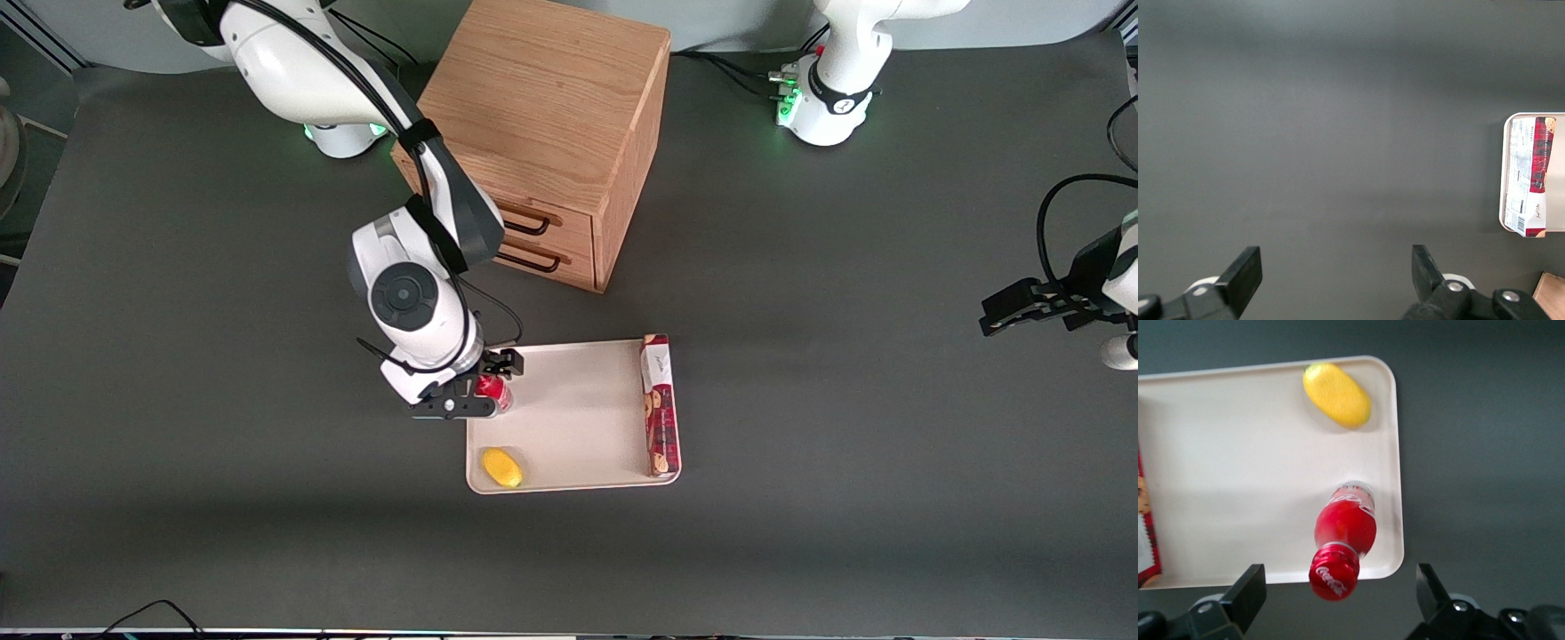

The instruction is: Place coke bottle on tray

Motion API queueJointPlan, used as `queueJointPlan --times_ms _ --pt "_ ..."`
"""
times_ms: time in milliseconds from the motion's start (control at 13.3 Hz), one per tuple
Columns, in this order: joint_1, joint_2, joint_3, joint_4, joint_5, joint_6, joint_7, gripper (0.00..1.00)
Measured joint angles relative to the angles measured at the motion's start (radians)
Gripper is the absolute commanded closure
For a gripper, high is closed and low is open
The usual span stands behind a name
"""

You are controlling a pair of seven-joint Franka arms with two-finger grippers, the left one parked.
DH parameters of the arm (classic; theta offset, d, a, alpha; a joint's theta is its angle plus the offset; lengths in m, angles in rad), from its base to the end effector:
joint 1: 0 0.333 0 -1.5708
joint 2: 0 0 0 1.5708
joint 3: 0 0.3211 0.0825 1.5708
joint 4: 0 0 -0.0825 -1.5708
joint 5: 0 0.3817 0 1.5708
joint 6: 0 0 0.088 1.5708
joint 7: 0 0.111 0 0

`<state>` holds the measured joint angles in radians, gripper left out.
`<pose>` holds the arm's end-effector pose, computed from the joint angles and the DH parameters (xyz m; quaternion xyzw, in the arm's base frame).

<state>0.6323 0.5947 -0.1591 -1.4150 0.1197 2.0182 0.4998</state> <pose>0.6252 0.3528 0.3588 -0.9996 0.0250 -0.0026 0.0125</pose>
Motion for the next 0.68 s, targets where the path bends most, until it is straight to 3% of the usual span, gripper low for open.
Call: queueJointPlan --times_ms 301,678 --pt "-0.101 -0.21 -0.001 -0.006 -0.016 -0.216 -0.063 0.0" --pt "-0.474 -0.483 0.145 -0.235 -0.089 -0.254 -0.213 0.0"
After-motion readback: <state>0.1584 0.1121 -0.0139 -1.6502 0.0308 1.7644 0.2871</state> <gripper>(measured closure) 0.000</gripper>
